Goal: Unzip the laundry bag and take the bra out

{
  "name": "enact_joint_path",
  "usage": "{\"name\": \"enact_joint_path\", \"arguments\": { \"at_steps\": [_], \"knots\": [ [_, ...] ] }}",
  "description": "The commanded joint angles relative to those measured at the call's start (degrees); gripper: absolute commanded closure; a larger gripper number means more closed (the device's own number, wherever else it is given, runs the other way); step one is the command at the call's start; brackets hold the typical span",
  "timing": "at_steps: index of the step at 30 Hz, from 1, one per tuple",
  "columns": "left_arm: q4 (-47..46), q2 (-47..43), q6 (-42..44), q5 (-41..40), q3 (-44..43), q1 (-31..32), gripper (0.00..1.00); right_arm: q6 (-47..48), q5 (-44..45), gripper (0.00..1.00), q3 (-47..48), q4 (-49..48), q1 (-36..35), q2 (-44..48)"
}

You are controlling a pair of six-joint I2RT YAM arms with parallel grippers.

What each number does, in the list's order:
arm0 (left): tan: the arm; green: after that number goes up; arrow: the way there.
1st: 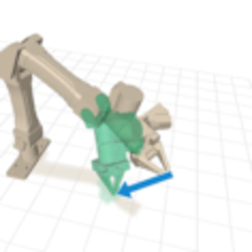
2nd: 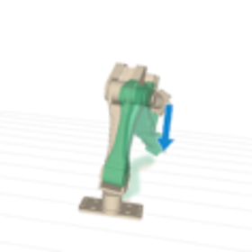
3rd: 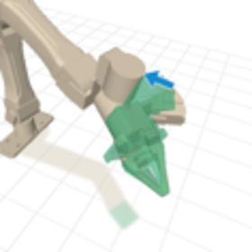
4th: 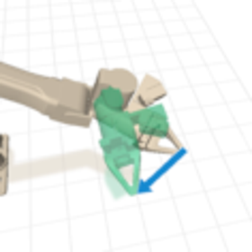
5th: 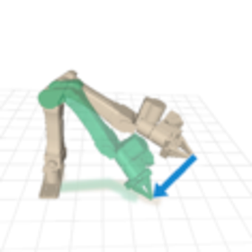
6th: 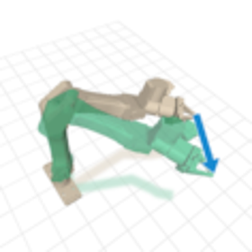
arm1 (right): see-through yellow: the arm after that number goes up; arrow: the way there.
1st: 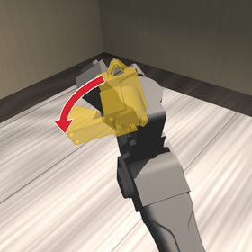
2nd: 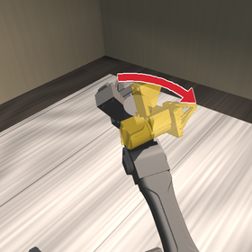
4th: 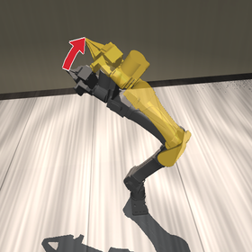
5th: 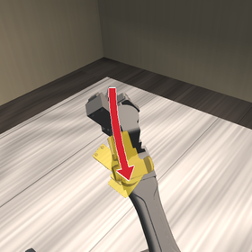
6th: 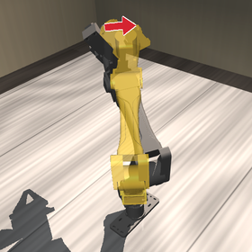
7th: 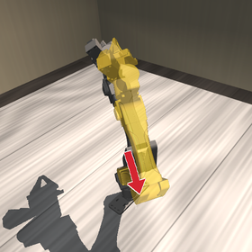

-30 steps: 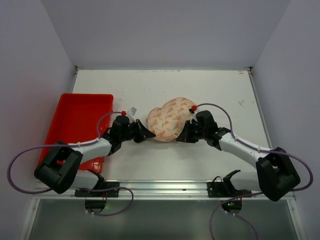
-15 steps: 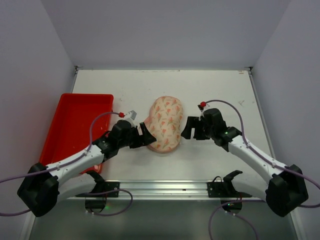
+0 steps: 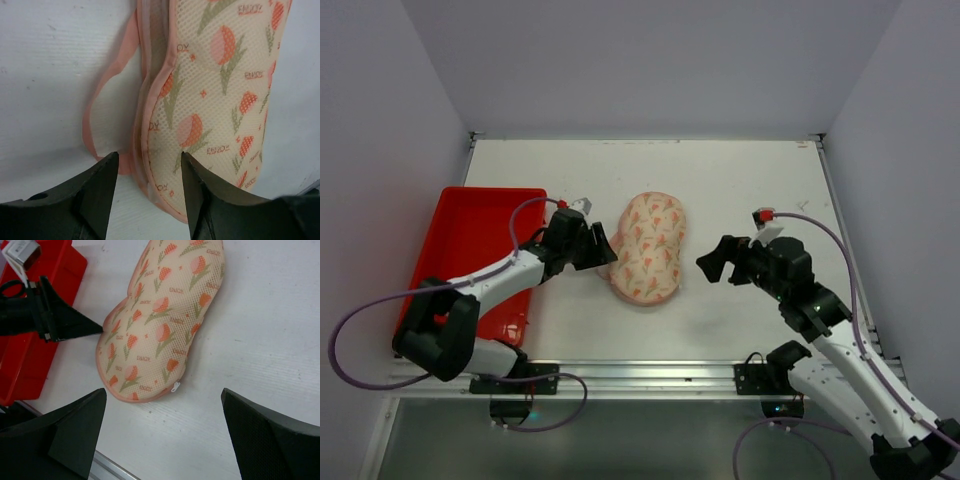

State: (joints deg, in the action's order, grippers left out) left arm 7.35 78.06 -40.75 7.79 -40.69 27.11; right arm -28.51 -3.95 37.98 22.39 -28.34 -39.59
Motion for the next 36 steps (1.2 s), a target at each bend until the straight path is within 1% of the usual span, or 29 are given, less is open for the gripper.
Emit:
{"name": "enact_joint_path", "arguments": {
  "at_steps": [1,2,3,5,7,8,11,14,15,18,23,25,26,28,32,33,35,36],
  "knots": [
    [-5.5,3.1,2.3,6.5,-3.0,-0.5,0.45,-0.2,1.5,0.01,-2.9,0.5,-0.1,6.0],
    [-5.8,3.6,2.2,6.7,-3.1,-0.5,0.46,-0.2,1.8,0.01,-3.8,0.6,-0.1,7.0],
    [-6.0,4.6,2.1,6.7,-3.3,-0.5,0.50,-0.2,2.6,0.01,-4.0,1.2,-0.1,7.9],
    [-6.3,5.4,2.1,6.9,-3.5,-0.6,0.53,0.0,3.3,0.01,-4.7,1.8,-0.1,9.9],
    [-6.3,6.7,1.9,7.5,-3.4,-0.6,0.58,0.0,3.9,0.01,-5.0,2.3,-0.1,10.7],
    [-8.5,7.5,1.8,7.9,-3.3,-0.5,0.61,0.0,3.9,0.01,-5.3,2.4,-0.1,11.1],
    [-9.5,8.5,1.3,9.0,-2.9,-0.5,0.65,-0.2,3.9,0.01,-5.4,2.6,-0.1,11.2],
    [-9.6,8.9,1.2,9.3,-3.0,-0.5,0.77,-0.3,3.4,0.01,-5.3,2.2,-0.1,10.9],
    [-9.4,8.6,1.2,9.4,-3.1,-0.6,0.86,-0.3,3.3,0.01,-5.3,2.2,-0.1,10.9],
    [-8.0,6.9,1.5,8.8,-3.7,-0.5,1.00,-0.6,3.2,0.01,-5.6,1.8,-0.1,11.1],
    [-7.4,2.0,2.2,7.7,-5.4,-0.5,1.00,-1.0,3.0,0.01,-5.8,1.7,-0.1,11.5],
    [-7.4,1.4,2.7,8.1,-7.2,-0.1,1.00,-1.2,3.0,0.01,-5.7,1.7,-0.1,11.6],
    [-6.0,1.4,2.9,8.2,-8.1,0.1,1.00,-1.4,3.1,0.01,-5.7,1.7,-0.1,11.7],
    [-4.5,1.7,3.2,8.3,-11.2,2.0,1.00,-1.6,3.2,0.01,-5.5,1.8,-0.1,12.3],
    [-3.5,3.4,3.5,5.9,-17.2,7.2,1.00,-2.3,3.9,0.01,-5.0,3.2,-0.1,14.4],
    [-3.6,5.0,3.1,5.2,-20.2,9.9,1.00,-2.6,5.1,0.01,-5.1,3.5,-0.1,15.3],
    [-3.7,7.5,3.0,3.4,-23.8,13.3,1.00,-3.2,6.8,0.01,-5.7,3.5,-0.1,17.4],
    [-3.7,10.8,3.1,3.4,-27.8,16.4,1.00,-3.4,7.5,0.01,-5.9,3.6,-0.1,19.5]
  ]
}}
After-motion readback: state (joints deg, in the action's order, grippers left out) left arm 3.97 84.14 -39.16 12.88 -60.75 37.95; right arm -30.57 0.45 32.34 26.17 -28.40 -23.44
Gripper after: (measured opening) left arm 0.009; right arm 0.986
